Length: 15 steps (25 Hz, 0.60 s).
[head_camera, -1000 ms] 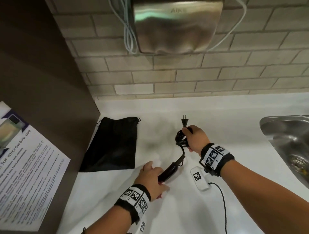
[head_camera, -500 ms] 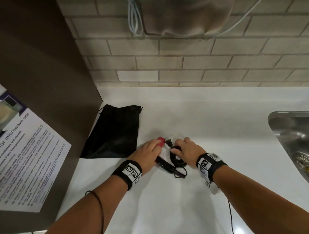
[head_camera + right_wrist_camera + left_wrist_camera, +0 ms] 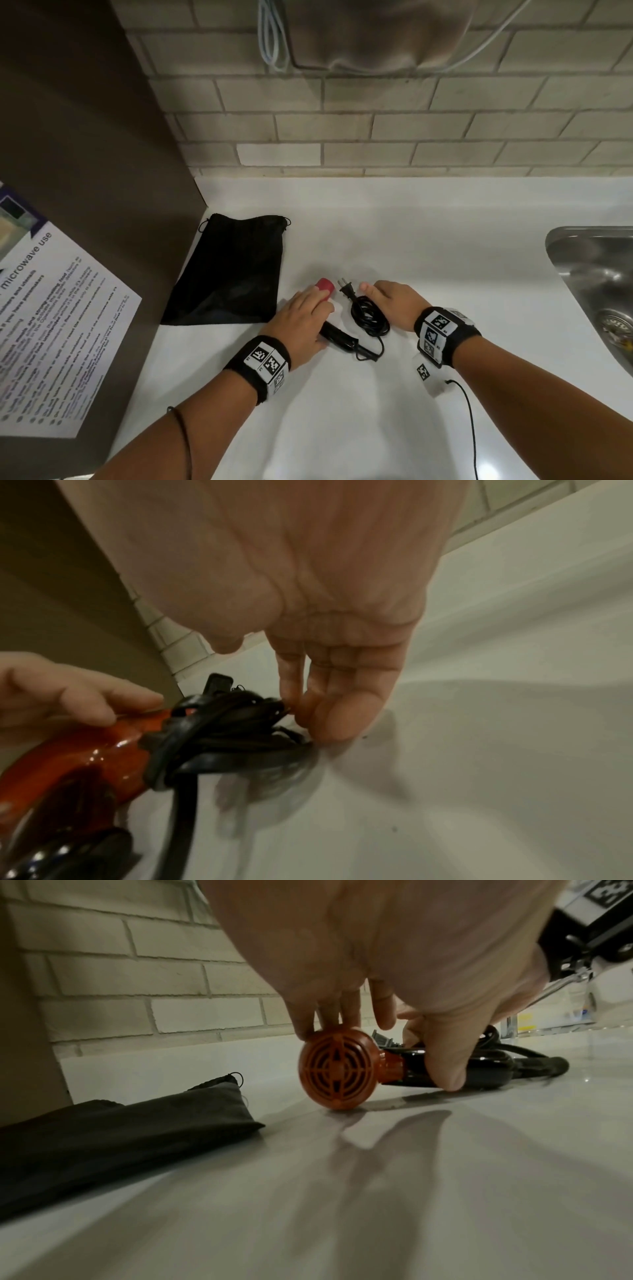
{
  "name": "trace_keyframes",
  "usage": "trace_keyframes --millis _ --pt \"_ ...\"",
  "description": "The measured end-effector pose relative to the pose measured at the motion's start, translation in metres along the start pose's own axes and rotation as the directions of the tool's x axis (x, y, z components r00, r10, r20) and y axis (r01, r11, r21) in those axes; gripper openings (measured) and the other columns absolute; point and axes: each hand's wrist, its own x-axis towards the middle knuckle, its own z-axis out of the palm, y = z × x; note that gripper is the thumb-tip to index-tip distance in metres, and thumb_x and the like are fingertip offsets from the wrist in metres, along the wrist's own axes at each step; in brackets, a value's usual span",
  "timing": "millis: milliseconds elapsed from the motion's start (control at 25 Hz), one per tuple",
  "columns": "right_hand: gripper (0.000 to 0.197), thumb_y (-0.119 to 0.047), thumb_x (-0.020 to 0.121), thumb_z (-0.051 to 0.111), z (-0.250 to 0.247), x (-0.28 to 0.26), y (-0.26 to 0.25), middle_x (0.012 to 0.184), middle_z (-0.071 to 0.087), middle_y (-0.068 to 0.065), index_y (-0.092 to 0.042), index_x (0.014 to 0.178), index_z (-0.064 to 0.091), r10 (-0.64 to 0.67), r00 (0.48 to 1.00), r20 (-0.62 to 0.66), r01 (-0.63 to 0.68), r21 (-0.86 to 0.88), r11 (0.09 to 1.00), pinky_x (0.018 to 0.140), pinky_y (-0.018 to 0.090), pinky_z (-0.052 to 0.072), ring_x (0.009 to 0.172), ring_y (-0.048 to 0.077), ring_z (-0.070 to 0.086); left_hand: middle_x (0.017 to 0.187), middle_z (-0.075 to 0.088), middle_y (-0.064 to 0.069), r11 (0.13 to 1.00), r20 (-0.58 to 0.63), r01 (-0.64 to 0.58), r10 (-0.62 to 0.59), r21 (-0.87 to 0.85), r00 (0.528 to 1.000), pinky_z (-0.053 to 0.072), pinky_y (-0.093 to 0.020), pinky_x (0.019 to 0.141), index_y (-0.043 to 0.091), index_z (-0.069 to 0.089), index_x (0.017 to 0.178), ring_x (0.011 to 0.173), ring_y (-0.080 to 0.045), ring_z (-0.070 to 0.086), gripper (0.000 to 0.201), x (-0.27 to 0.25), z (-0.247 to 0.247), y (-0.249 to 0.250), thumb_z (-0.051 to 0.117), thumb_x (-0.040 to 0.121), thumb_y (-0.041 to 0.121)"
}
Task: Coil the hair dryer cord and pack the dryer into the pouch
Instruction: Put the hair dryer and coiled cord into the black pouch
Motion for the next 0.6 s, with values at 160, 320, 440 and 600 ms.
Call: trace_keyframes --millis 160,320,440,600 --pt "0.077 -0.074 0.101 0.025 -0.008 -0.005 0.002 0.122 0.073 0.008 -0.015 0.125 0.068 0.028 1.0 -0.009 -0.027 0.083 0.996 0.105 0.041 0.048 0.117 0.031 0.066 0.166 0.029 -0.001 0.994 -0.038 0.008 -0.012 -0.106 0.999 0.006 -0.034 0.124 0.021 0.047 0.141 0.155 -0.024 0.023 0.058 -0.013 -0.005 0.001 0.07 0.09 0.039" --pt "0.072 -0.072 0.102 0.025 -0.014 -0.019 -0.003 0.099 0.073 0.005 -0.014 0.108 0.067 0.019 0.999 -0.025 -0.018 0.044 0.999 0.098 0.043 0.051 0.102 0.029 0.068 0.15 0.048 0.002 0.955 -0.133 0.029 -0.071 -0.294 0.989 0.046 -0.037 0.109 0.021 0.057 0.126 0.133 -0.017 0.051 0.045 -0.034 -0.023 -0.014 0.067 0.09 0.046" --pt "0.07 -0.073 0.1 0.024 -0.028 -0.044 -0.012 0.08 0.066 0.007 -0.013 0.085 0.057 -0.018 0.994 -0.112 0.019 0.011 1.0 0.083 0.046 0.052 0.081 0.029 0.064 0.125 0.061 0.006 0.909 -0.226 0.115 -0.22 -0.401 0.949 0.053 -0.031 0.091 0.024 0.062 0.111 0.107 -0.011 0.062 0.028 -0.041 -0.047 -0.045 0.065 0.091 0.043" --pt "0.056 -0.074 0.097 0.028 -0.033 -0.101 -0.024 0.077 0.066 -0.006 -0.029 0.084 0.059 -0.129 0.971 -0.2 0.123 -0.045 0.991 0.076 0.042 0.055 0.075 0.015 0.064 0.093 0.07 0.005 0.793 -0.273 0.386 -0.548 -0.471 0.791 0.054 -0.031 0.079 0.023 0.065 0.092 0.085 -0.016 0.067 0.017 -0.011 -0.085 -0.119 0.061 0.094 0.04"
